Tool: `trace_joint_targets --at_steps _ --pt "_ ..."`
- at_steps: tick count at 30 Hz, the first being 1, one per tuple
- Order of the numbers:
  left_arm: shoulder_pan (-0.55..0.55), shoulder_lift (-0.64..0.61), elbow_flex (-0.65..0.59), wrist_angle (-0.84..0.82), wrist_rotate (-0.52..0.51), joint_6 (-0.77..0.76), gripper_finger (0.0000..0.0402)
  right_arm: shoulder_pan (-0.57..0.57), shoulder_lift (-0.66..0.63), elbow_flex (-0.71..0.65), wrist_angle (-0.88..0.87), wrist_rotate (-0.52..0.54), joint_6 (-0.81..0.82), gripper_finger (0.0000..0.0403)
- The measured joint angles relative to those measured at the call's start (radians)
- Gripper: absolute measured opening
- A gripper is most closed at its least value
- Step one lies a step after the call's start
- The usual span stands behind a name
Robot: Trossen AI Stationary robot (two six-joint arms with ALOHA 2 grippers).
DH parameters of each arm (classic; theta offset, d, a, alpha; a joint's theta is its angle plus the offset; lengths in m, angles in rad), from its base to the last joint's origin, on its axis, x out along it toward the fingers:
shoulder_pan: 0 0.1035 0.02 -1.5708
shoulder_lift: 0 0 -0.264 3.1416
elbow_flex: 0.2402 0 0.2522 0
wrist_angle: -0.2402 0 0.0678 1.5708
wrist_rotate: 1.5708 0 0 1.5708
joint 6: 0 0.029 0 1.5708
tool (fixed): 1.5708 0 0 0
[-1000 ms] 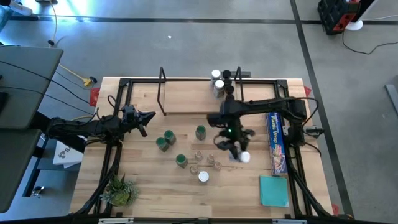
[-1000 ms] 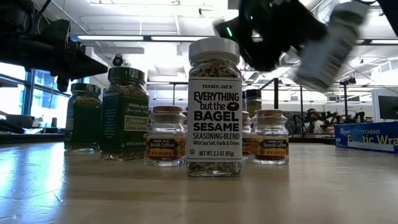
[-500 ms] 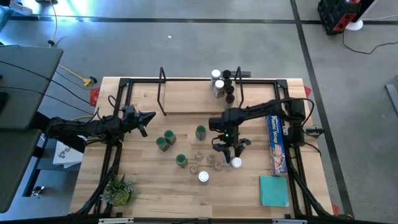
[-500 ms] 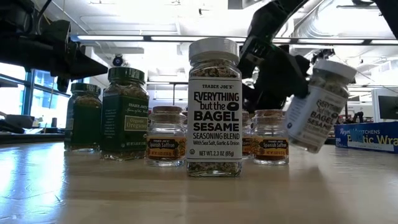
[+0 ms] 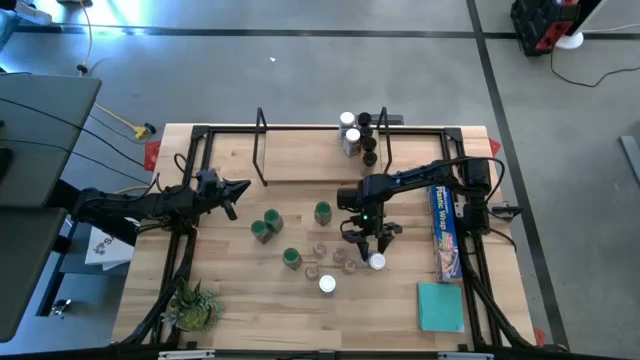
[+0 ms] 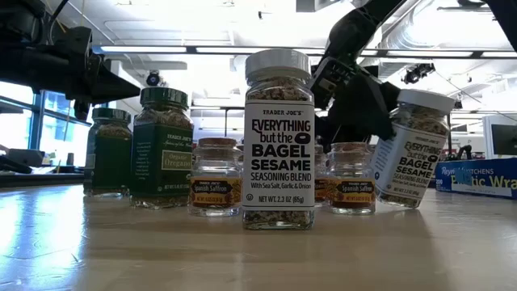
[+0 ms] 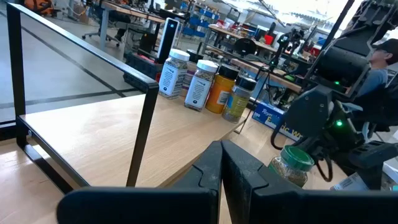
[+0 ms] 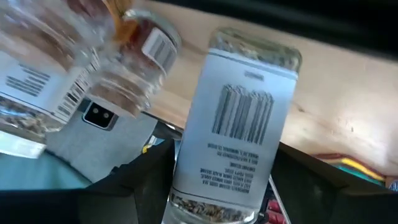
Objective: Shelf spices
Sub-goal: Remove the bottom left white seasoning bottle from the shelf, then adjust the bottom white seasoning bottle on the shelf
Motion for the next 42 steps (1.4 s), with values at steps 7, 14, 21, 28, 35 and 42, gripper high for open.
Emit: trace_joint_targets --at_steps 7,14,21,28,35,42 --pt "0.000 0.000 0.000 0.000 0.000 0.000 0.0005 -0.036 0.000 0.000 0.009 0.004 -0.027 0.0250" --pt "0.000 0.000 0.000 0.000 0.000 0.000 0.0005 -0.056 -0.008 0.023 -0.003 0.009 -0.057 0.0251" --pt "0.000 0.000 0.000 0.000 0.000 0.000 0.0005 -0.057 -0.010 0.181 -0.075 0.080 -0.182 0.0252" --pt "0.000 0.000 0.000 0.000 0.000 0.000 0.0005 -0.079 -0.010 0.409 -0.234 0.251 -0.377 0.0252" --pt "0.000 0.000 0.000 0.000 0.000 0.000 0.0005 -0.088 -0.010 0.659 -0.276 0.294 -0.670 0.0252" --pt "0.000 0.000 0.000 0.000 0.000 0.000 0.0005 -0.148 -0.010 0.911 -0.280 0.557 -0.949 0.0252"
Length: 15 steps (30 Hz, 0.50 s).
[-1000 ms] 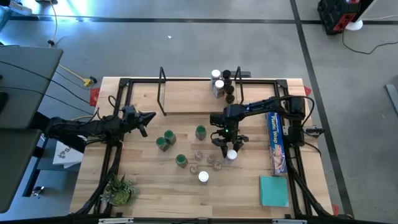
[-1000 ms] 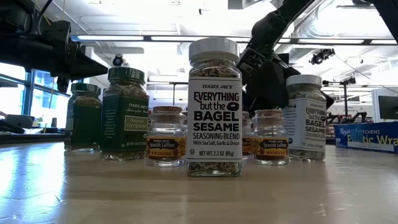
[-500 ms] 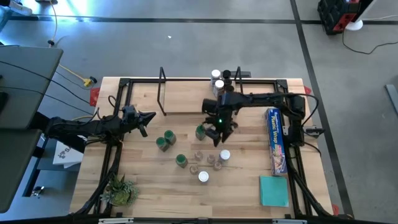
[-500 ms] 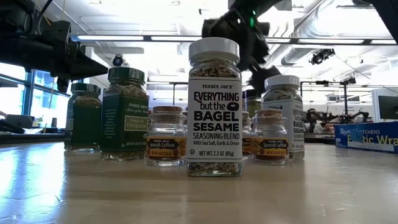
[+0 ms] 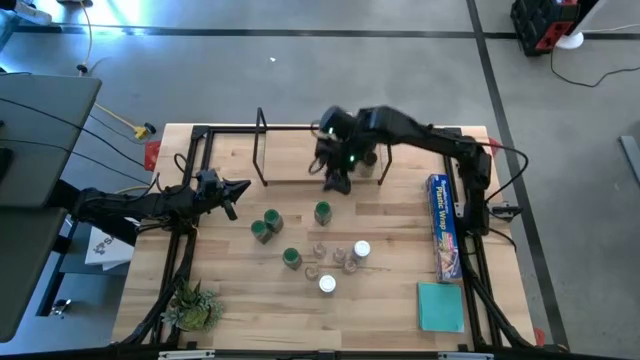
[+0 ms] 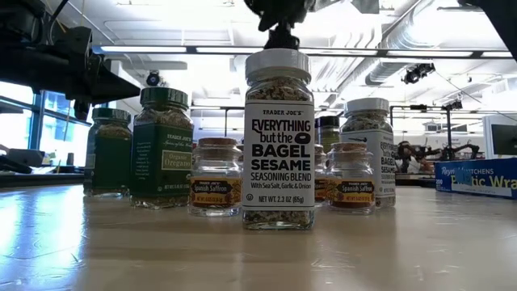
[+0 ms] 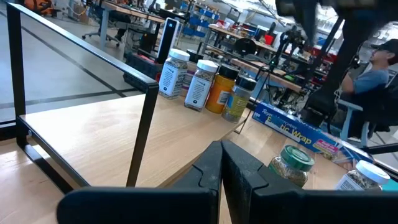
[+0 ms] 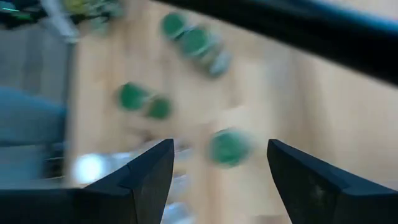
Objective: Shelf spices
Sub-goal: Adjust the bottom white seasoning bottle on the shelf
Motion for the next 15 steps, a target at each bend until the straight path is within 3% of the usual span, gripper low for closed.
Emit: trace_joint_targets --at_steps 6,10,15 --pt "0.000 0.000 0.000 0.000 0.000 0.000 0.0005 -0.081 -0.001 0.108 -0.024 0.155 -0.348 0.0252" --pt "0.000 0.000 0.000 0.000 0.000 0.000 0.0005 -0.155 -0.001 0.105 -0.012 0.161 -0.537 0.0252" --pt "0.000 0.000 0.000 0.000 0.000 0.000 0.0005 -0.238 -0.001 0.059 -0.005 0.087 -0.596 0.0252"
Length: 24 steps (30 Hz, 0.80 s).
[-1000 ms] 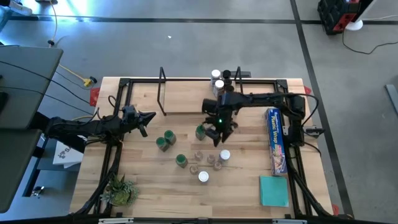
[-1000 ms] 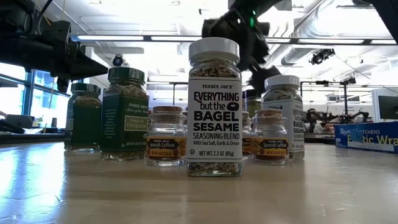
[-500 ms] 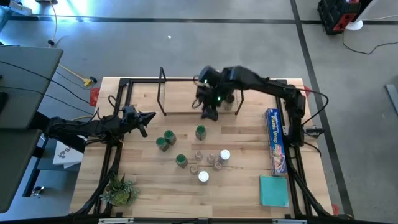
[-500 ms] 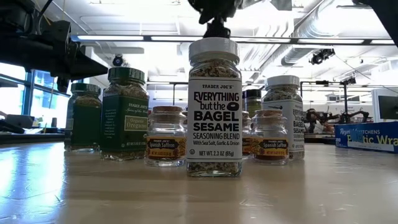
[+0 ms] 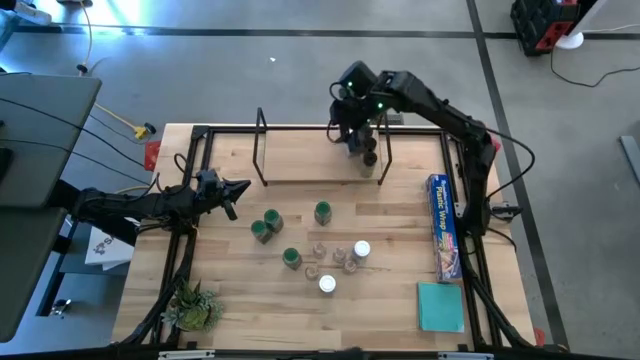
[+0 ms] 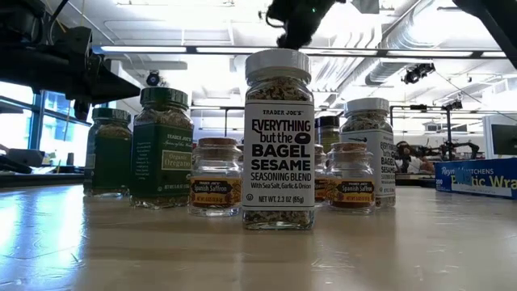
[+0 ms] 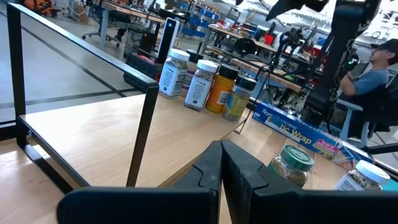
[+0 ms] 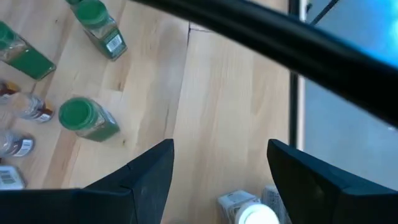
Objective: Shelf spices
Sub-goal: Adjust the bottom white seasoning bottle on the shelf
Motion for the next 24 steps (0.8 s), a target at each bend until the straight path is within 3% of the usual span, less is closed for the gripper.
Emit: trace_joint_targets --at_steps 7,10,18,24 --pt "0.000 0.000 0.000 0.000 0.000 0.000 0.0005 -0.102 0.001 -0.024 0.020 0.031 0.036 0.0249" --pt "0.000 0.000 0.000 0.000 0.000 0.000 0.0005 -0.128 0.001 -0.024 0.028 0.005 0.086 0.0230" --pt "0.000 0.000 0.000 0.000 0.000 0.000 0.0005 -0.131 0.015 -0.089 -0.030 -0.020 0.044 0.0101" --pt "0.000 0.000 0.000 0.000 0.000 0.000 0.0005 -0.131 0.018 -0.213 0.046 0.106 0.117 0.0009"
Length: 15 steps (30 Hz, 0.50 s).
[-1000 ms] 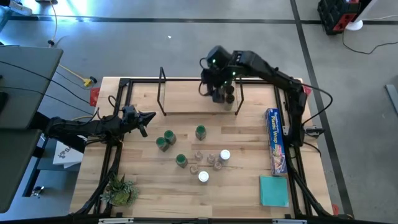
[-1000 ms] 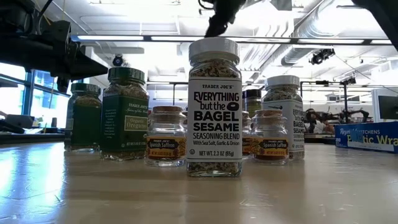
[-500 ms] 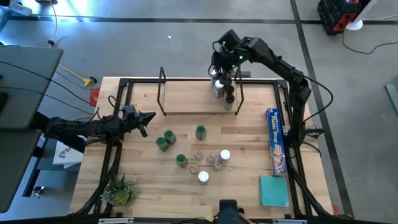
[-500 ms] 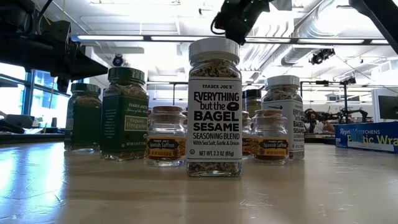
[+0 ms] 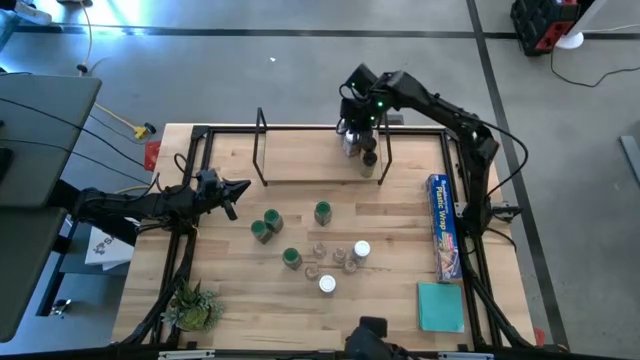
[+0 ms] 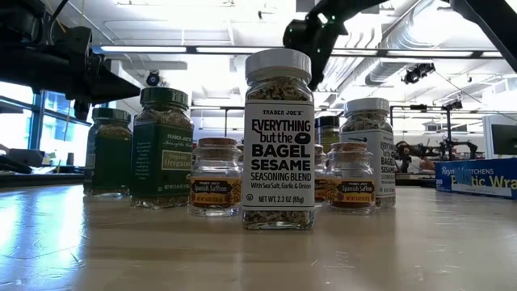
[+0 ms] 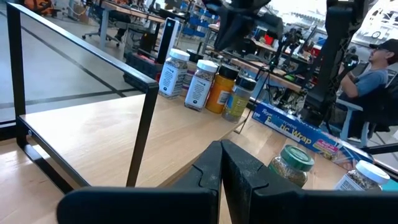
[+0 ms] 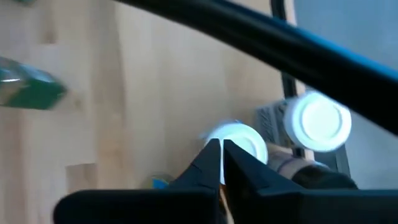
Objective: Shelf spices
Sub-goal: Adjust the bottom white seasoning bottle on the shelf
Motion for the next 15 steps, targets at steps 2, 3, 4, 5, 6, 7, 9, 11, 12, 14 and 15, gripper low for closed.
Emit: trace_joint_targets --at_steps 2,3,4,5,6,7,9,11,12,14,15 --pt "0.000 0.000 0.000 0.000 0.000 0.000 0.0005 -0.001 0.000 -0.025 0.024 0.023 0.024 0.0007" --pt "0.000 0.000 0.000 0.000 0.000 0.000 0.0005 -0.005 0.000 -0.035 0.032 0.025 0.032 0.0010" --pt "0.000 0.000 0.000 0.000 0.000 0.000 0.0005 -0.007 0.001 -0.044 0.045 0.028 0.037 0.0012" --pt "0.000 0.000 0.000 0.000 0.000 0.000 0.0005 -0.008 0.001 -0.053 0.060 0.028 0.043 0.0012" --pt "0.000 0.000 0.000 0.000 0.000 0.000 0.0005 -0.011 0.001 -0.063 0.070 0.029 0.047 0.0011" --pt "0.000 0.000 0.000 0.000 0.000 0.000 0.0005 -0.014 0.001 -0.076 0.079 0.028 0.057 0.0008" --pt "0.000 0.000 0.000 0.000 0.000 0.000 0.0005 -0.017 0.002 -0.102 0.098 0.029 0.074 0.0002" --pt "0.000 0.000 0.000 0.000 0.000 0.000 0.0005 -0.020 -0.001 -0.129 0.120 0.022 0.077 0.0002" --pt "0.000 0.000 0.000 0.000 0.000 0.000 0.0005 -0.020 -0.003 -0.141 0.127 0.017 0.080 0.0002" --pt "0.000 0.000 0.000 0.000 0.000 0.000 0.0005 -0.020 -0.006 -0.160 0.138 0.012 0.092 0.0002" --pt "0.000 0.000 0.000 0.000 0.000 0.000 0.0005 -0.020 -0.006 -0.166 0.142 0.013 0.100 0.0001"
